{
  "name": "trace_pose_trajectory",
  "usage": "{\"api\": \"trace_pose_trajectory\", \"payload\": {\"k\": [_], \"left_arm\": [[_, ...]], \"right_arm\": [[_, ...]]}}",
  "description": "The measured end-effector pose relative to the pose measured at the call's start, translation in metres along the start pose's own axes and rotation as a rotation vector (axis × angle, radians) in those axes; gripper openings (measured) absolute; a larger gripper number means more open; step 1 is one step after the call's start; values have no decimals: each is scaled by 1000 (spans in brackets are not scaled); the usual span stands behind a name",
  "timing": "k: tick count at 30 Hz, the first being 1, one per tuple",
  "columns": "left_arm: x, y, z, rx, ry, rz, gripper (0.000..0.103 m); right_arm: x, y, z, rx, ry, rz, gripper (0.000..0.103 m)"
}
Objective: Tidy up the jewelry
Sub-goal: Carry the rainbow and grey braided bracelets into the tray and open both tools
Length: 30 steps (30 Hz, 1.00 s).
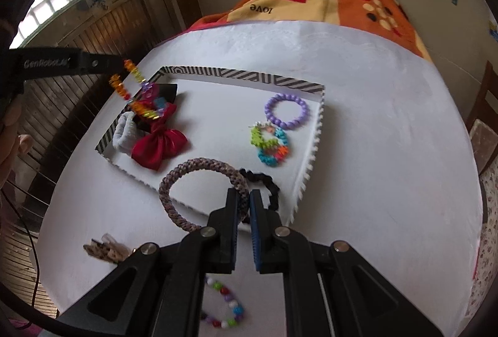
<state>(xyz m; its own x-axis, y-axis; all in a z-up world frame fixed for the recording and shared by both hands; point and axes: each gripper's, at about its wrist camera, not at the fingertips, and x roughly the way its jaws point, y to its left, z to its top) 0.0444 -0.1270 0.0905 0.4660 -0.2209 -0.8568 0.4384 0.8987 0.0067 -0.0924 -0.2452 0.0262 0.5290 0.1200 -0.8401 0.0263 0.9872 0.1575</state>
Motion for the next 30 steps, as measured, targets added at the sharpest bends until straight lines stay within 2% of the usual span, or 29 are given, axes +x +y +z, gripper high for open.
{"api": "trace_pose_trajectory", "payload": {"k": [13, 16, 21, 30], "left_arm": [[83, 1, 43, 19, 60, -35, 0], [105, 10, 49, 2, 82, -21, 0], [141, 36, 48, -52, 134, 18, 0], [161, 64, 37, -123, 165, 44, 0]], "right_arm": [[63, 0, 23, 13, 88, -1, 8], [78, 0, 27, 16, 113, -8, 8], [101, -1, 36, 19, 149, -11, 8], [136, 10, 59, -2, 184, -43, 8]]}}
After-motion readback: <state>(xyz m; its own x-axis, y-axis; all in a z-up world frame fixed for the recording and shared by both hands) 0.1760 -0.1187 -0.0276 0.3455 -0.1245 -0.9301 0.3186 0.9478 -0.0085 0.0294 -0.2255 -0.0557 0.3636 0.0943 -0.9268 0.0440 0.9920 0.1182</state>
